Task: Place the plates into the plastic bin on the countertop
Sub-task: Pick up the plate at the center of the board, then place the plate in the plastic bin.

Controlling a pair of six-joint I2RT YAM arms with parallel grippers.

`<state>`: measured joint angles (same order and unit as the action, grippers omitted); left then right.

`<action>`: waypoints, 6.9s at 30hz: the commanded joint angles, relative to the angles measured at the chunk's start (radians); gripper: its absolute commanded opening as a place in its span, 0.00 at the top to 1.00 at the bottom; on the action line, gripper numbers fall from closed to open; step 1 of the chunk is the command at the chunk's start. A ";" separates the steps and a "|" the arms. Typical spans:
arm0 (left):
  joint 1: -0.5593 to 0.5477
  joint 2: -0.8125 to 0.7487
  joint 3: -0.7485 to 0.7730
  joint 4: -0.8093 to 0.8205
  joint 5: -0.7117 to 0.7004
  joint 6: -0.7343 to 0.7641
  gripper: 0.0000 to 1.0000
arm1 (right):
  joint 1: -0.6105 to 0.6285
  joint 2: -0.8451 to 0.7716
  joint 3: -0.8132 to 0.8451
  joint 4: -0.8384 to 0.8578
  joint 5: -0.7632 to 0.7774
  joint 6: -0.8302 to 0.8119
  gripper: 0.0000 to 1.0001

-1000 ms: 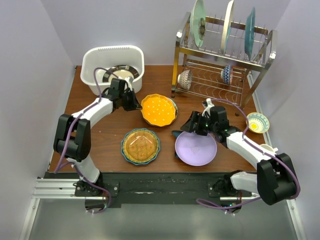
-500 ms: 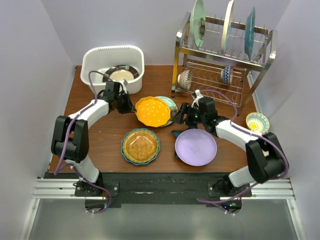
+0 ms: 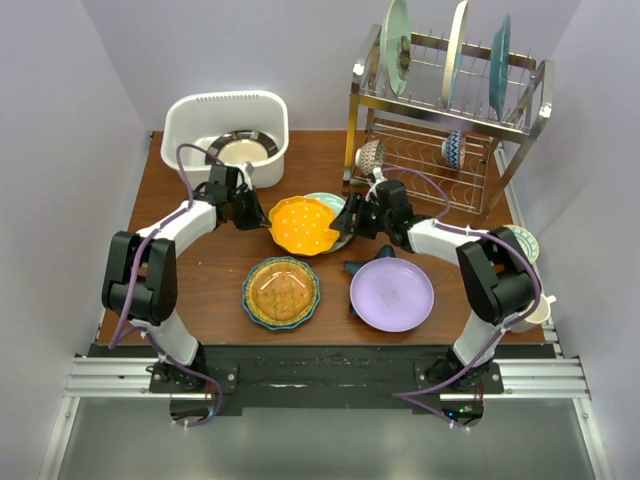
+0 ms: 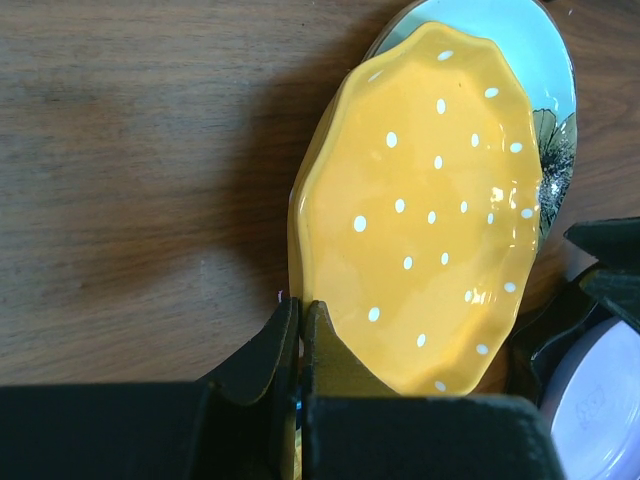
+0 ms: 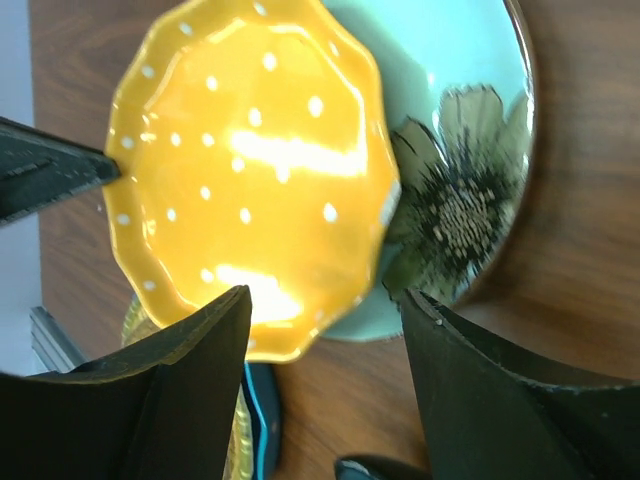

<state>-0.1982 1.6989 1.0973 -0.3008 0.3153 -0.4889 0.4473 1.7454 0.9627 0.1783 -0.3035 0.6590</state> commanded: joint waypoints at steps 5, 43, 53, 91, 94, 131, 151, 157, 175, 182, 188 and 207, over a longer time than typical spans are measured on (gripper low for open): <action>0.003 -0.042 0.007 0.065 0.082 0.029 1.00 | 0.017 0.100 0.100 0.004 0.052 0.033 0.45; 0.003 0.018 -0.116 0.212 0.151 -0.042 0.91 | 0.057 0.272 0.179 0.036 -0.036 0.076 0.94; 0.006 -0.024 -0.102 0.189 0.142 -0.040 1.00 | 0.057 0.266 0.166 0.043 -0.046 0.082 0.73; 0.144 -0.208 -0.129 0.246 0.294 -0.123 1.00 | 0.057 -0.023 0.070 0.087 -0.063 0.054 0.22; 0.151 -0.212 -0.119 0.243 0.301 -0.129 1.00 | 0.057 -0.046 0.064 0.086 -0.063 0.053 0.22; 0.177 -0.101 0.228 0.120 0.337 -0.122 1.00 | 0.056 -0.314 -0.131 0.020 -0.080 0.047 0.20; 0.232 0.060 0.481 0.083 0.387 -0.135 1.00 | 0.059 -0.382 -0.249 -0.002 -0.051 0.008 0.18; 0.267 0.107 0.549 0.089 0.415 -0.160 1.00 | 0.057 -0.389 -0.285 0.003 -0.051 0.010 0.17; 0.332 0.223 0.687 0.160 0.452 -0.247 1.00 | 0.057 -0.431 -0.321 -0.016 -0.043 0.002 0.14; 0.341 0.268 0.749 0.154 0.433 -0.243 1.00 | 0.057 -0.454 -0.323 -0.023 -0.052 -0.012 0.09; 0.362 0.289 0.754 0.195 0.435 -0.261 1.00 | 0.057 -0.492 -0.328 -0.042 -0.042 -0.027 0.01; 0.431 0.355 0.754 0.338 0.366 -0.341 1.00 | 0.059 -0.492 -0.332 -0.054 -0.046 -0.029 0.01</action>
<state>0.2253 2.0563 1.7760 -0.0921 0.6632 -0.7734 0.5030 1.2694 0.6392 0.1196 -0.3561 0.6460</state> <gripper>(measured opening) 0.298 0.986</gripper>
